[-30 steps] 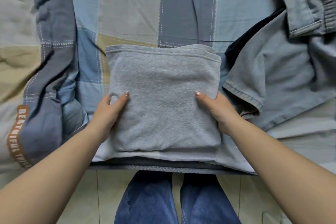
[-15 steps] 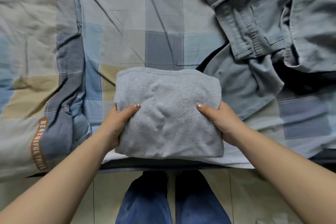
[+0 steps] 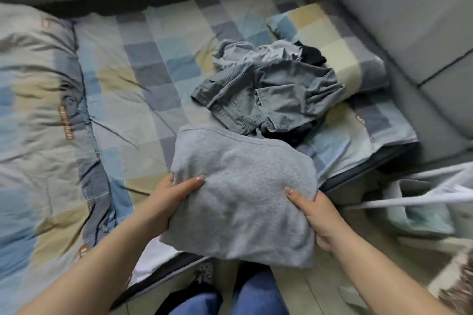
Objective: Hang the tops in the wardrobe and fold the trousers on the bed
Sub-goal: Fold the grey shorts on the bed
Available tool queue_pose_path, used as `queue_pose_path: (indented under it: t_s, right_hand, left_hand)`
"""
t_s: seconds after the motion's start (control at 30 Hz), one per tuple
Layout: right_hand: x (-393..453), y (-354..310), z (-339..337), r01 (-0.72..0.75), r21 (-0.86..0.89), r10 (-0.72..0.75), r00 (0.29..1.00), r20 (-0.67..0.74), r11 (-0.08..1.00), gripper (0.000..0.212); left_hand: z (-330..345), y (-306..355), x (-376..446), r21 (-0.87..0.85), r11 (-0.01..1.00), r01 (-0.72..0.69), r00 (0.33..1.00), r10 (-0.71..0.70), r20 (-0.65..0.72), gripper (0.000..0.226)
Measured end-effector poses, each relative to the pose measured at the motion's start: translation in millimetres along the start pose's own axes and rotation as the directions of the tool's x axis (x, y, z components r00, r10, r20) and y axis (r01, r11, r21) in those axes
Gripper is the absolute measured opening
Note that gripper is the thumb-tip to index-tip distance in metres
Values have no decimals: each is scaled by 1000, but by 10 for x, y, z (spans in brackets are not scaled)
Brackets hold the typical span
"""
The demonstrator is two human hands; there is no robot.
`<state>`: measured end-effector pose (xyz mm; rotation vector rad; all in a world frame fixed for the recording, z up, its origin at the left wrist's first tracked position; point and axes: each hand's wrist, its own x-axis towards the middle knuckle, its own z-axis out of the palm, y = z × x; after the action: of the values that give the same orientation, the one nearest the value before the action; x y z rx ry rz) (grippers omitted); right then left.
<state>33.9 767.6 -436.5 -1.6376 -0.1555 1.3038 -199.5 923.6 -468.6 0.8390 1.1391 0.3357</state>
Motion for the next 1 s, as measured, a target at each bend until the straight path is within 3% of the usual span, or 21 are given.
queue_pose_path:
  t_s: [0.3,0.5,0.73,0.87,1.0]
  right_hand:
    - [-1842,437,-454,126,243,-40,943,-330,962,33]
    - [-2886,987,-919,234,331,-13,833,-553,914,27]
    - [-4212,1839,-1436,365,407,54,686,-726,837,26]
    - [-5040,2409,-1654,436,454,141,582,-801,777,21]
    - [-5795,2984,-1846,478,445,211,466,-859,757,28]
  left_hand:
    - [761,286,-970,338,941,-24,931,-103,351,56]
    - [1613,-43,-1550,489,866,-101,848,-182,497,31]
    - [2522,-860,-2493,539,821,-190,705,-268,656,18]
    - [2937,-1478,-3182,578,784,-227,575,-371,729,43]
    - [3263,-2089,-3872,605,749,-270,478,-441,760,45]
